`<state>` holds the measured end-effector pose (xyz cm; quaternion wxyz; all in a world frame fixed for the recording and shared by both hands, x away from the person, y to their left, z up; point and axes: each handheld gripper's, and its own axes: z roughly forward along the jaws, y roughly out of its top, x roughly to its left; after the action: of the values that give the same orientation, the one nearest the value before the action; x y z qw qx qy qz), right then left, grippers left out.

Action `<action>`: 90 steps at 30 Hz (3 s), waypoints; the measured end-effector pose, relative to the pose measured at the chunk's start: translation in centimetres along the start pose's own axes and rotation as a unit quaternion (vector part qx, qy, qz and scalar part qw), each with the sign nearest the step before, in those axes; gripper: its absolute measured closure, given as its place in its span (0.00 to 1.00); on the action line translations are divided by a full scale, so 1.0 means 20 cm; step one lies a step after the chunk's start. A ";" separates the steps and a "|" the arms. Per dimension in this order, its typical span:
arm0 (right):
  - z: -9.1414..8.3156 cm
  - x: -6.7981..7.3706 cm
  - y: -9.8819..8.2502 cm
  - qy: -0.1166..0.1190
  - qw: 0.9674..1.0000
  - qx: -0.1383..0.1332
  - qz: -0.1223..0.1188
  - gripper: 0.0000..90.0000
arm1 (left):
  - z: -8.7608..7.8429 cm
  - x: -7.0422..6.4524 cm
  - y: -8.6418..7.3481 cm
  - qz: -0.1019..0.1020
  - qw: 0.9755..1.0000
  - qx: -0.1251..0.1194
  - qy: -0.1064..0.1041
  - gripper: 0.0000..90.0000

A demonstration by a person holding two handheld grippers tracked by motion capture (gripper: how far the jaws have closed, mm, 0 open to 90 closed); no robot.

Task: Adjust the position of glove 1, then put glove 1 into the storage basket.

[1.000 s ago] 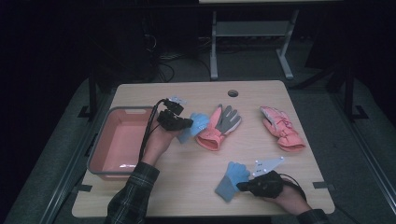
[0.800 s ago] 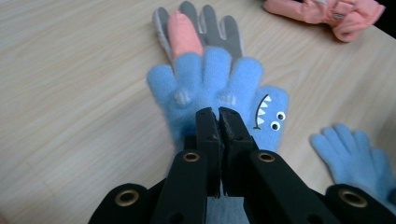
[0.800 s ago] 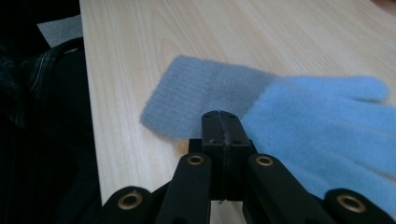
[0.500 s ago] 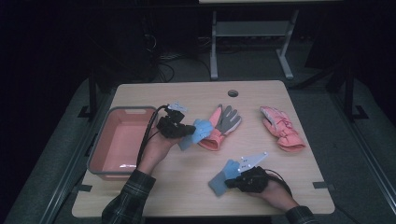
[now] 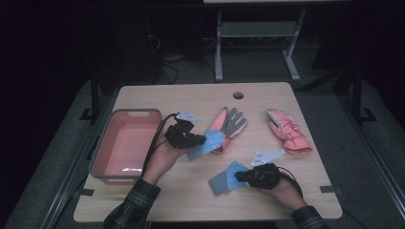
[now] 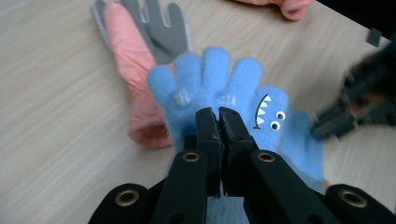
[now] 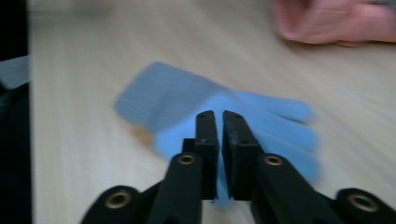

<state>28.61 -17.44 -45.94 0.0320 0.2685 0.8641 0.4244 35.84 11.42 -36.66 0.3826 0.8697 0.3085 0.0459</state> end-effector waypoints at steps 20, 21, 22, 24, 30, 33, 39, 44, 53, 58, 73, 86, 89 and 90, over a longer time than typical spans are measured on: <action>-0.12 -0.25 -0.14 -0.151 0.987 -0.007 0.052 0.29 | 0.24 -0.31 -0.08 0.020 0.998 0.052 -0.042 0.97; -0.11 -0.24 -0.14 -0.150 0.987 -0.006 0.057 0.28 | 0.25 -0.32 -0.08 0.019 0.998 0.052 -0.042 0.97; -0.11 -0.25 -0.14 -0.151 0.987 -0.004 0.056 0.28 | 0.26 -0.33 -0.08 0.023 0.997 0.057 -0.040 0.97; -0.10 -0.24 -0.14 -0.152 0.987 0.001 0.056 0.27 | 0.27 -0.36 -0.09 0.024 0.997 0.060 -0.039 0.97; -0.08 -0.24 -0.15 -0.151 0.987 0.011 0.048 0.24 | 0.33 -0.39 -0.10 0.027 0.997 0.069 -0.029 0.97; -0.08 -0.24 -0.15 -0.151 0.987 0.011 0.046 0.23 | 0.37 -0.41 -0.11 0.034 0.996 0.082 -0.031 0.97; -0.07 -0.25 -0.15 -0.150 0.988 0.006 0.044 0.23 | 0.43 -0.42 -0.15 0.042 0.994 0.098 -0.029 0.97; -0.07 -0.25 -0.15 -0.148 0.988 0.008 0.042 0.20 | 0.42 -0.42 -0.16 0.042 0.995 0.079 -0.045 0.86; -0.07 -0.25 -0.15 -0.147 0.988 0.012 0.044 0.18 | 0.39 -0.42 -0.18 0.119 0.989 0.072 -0.048 0.27; -0.07 -0.25 -0.15 -0.147 0.988 0.013 0.045 0.16 | 0.43 -0.44 -0.18 0.129 0.987 0.079 -0.047 0.19; -0.07 -0.24 -0.15 -0.146 0.988 0.014 0.046 0.16 | 0.53 -0.44 -0.24 0.141 0.985 0.100 -0.018 0.19; -0.07 -0.24 -0.15 -0.147 0.988 0.014 0.045 0.16 | 0.50 -0.44 -0.24 0.142 0.985 0.094 -0.024 0.54; -0.07 -0.24 -0.15 -0.146 0.988 0.013 0.046 0.16 | 0.50 -0.44 -0.23 0.146 0.984 0.099 -0.027 0.65; -0.07 -0.24 -0.15 -0.146 0.988 0.014 0.046 0.16 | 0.50 -0.44 -0.23 0.147 0.984 0.100 -0.029 0.68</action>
<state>31.03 -22.34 -48.16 0.1352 0.3674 0.8426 0.3698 29.62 2.47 -45.46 0.2911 0.9405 0.1690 0.0455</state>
